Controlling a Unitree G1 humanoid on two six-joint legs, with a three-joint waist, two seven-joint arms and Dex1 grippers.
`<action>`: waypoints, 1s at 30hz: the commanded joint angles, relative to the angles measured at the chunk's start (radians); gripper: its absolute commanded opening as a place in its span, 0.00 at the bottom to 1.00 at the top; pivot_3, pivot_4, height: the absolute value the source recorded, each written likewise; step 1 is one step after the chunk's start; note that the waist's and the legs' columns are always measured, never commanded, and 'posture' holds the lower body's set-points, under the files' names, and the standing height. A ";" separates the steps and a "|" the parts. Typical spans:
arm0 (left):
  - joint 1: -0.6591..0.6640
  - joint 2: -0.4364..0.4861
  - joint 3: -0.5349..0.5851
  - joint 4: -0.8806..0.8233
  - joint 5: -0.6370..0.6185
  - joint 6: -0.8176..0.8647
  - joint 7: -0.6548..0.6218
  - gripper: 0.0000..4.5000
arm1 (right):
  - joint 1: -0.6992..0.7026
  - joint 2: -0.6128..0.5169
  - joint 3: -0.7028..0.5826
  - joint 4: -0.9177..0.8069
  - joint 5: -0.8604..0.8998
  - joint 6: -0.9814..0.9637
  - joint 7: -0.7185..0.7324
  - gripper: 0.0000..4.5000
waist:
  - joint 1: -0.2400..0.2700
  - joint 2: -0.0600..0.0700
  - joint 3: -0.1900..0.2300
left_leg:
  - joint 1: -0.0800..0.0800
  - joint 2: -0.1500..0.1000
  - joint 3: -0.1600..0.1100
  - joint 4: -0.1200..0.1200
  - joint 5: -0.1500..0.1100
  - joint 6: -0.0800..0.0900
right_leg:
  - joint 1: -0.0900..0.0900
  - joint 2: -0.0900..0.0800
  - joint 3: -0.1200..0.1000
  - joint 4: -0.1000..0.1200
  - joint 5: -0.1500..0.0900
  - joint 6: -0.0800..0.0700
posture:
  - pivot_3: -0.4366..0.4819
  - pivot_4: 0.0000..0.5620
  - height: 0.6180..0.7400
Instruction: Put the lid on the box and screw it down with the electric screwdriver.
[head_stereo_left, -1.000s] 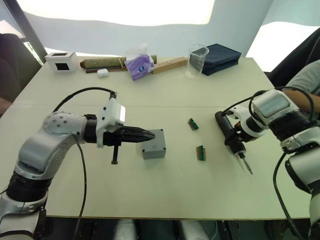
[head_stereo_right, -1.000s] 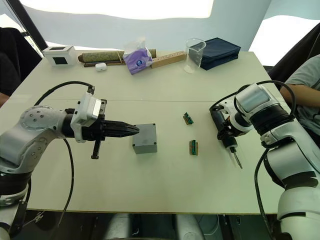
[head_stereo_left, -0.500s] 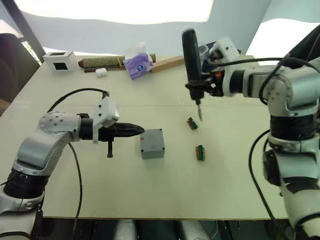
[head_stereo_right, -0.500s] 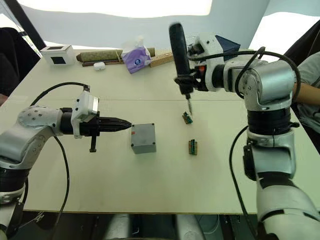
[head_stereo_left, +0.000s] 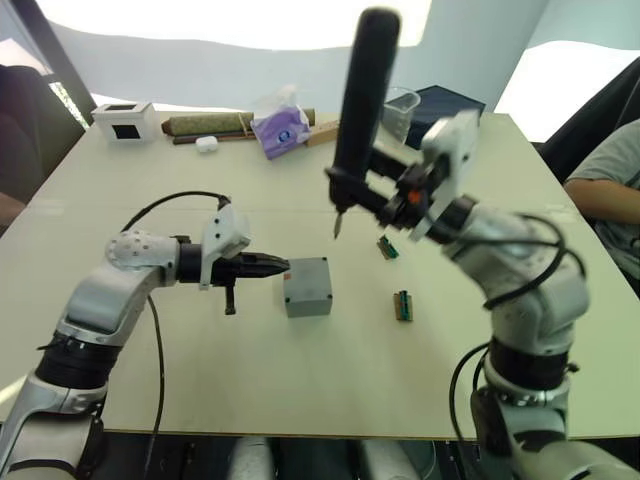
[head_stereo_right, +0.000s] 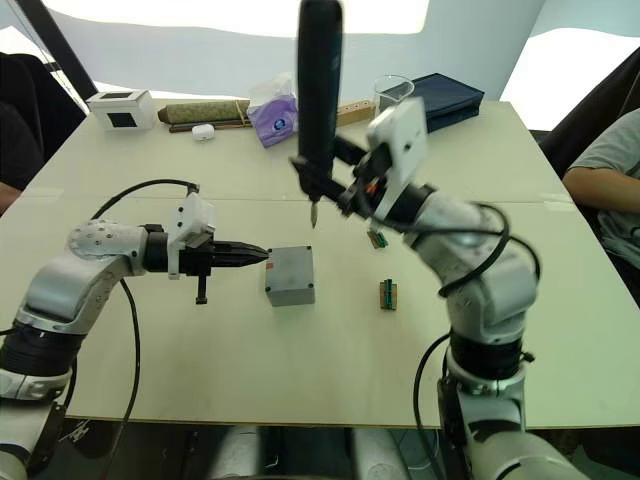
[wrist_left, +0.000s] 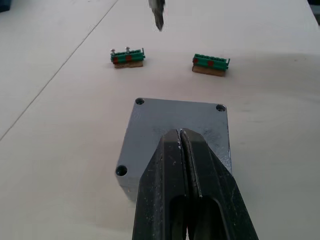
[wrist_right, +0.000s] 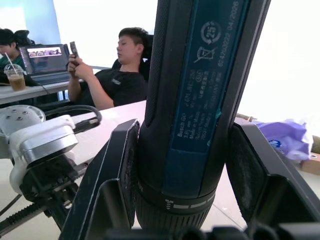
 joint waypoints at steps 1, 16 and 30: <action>-0.029 -0.017 -0.007 0.027 0.030 -0.033 0.000 0.00 | 0.031 0.014 0.040 -0.018 -0.064 -0.164 -0.021 0.42 | 0.004 0.000 0.000 | 0.000 0.000 0.000 0.000 0.000 0.000 | 0.000 0.000 0.000 0.000 0.000 0.000 | 0.48 0.27 1.00; -0.021 -0.077 -0.041 0.114 0.112 -0.073 0.018 0.00 | 0.144 0.045 0.121 0.089 -0.159 -0.371 -0.060 0.42 | 0.005 0.000 0.000 | 0.000 0.000 0.000 0.000 0.002 -0.003 | 0.001 0.000 0.000 0.000 0.000 0.000 | 0.48 0.27 1.00; -0.004 -0.074 -0.030 0.092 0.111 -0.057 0.025 0.00 | 0.158 0.064 0.141 0.161 -0.178 -0.437 -0.066 0.42 | 0.004 0.000 0.000 | 0.001 0.000 0.000 0.000 0.002 -0.003 | 0.001 0.000 0.000 0.000 0.000 0.000 | 0.48 0.27 1.00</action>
